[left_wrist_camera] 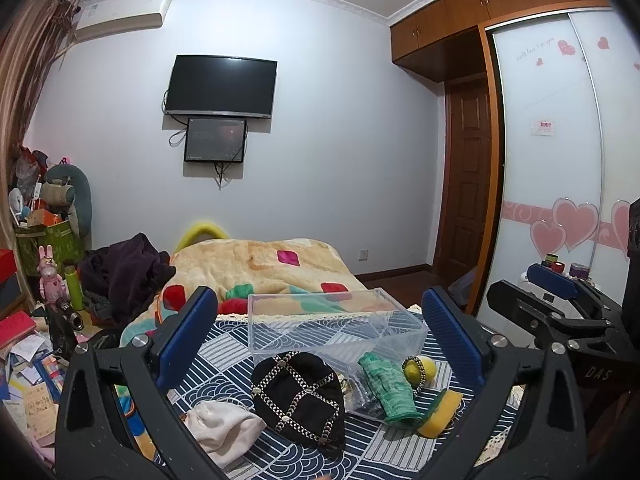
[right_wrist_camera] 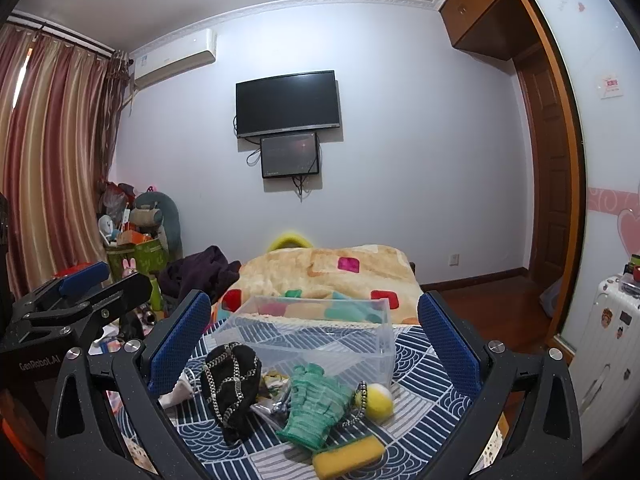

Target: Organize soft objects

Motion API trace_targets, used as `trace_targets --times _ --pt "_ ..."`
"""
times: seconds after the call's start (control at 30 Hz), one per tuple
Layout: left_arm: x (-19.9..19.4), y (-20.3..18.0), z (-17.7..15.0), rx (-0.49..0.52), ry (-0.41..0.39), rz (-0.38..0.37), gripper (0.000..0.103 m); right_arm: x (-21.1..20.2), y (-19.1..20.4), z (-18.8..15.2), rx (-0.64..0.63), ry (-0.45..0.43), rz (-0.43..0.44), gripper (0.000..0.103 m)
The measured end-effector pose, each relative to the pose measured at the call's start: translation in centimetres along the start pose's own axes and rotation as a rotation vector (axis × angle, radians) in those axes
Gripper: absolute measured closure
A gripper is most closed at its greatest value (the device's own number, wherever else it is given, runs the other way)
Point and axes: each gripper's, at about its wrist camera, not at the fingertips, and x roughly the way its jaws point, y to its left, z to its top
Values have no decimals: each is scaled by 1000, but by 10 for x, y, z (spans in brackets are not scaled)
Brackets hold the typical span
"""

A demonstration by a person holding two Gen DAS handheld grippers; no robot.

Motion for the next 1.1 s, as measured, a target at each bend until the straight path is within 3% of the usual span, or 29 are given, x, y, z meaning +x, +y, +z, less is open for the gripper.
trace_targets --times 0.17,0.37,0.47,0.57,0.83,1.1 --pt "6 4 -7 -10 33 -5 0 3 -2 -5 -1 22 7 0" --pt "24 16 -33 -57 162 6 0 14 -8 -22 3 113 13 0" --pt "35 25 -48 -51 241 60 15 19 -12 -32 4 167 3 0" --pt "43 36 -60 -79 289 85 18 22 -19 -41 23 223 15 1" --pt "64 71 -84 -152 383 165 28 39 -33 -73 53 412 8 20" --pt "87 92 -112 -230 498 160 39 49 -48 -95 88 542 -23 28"
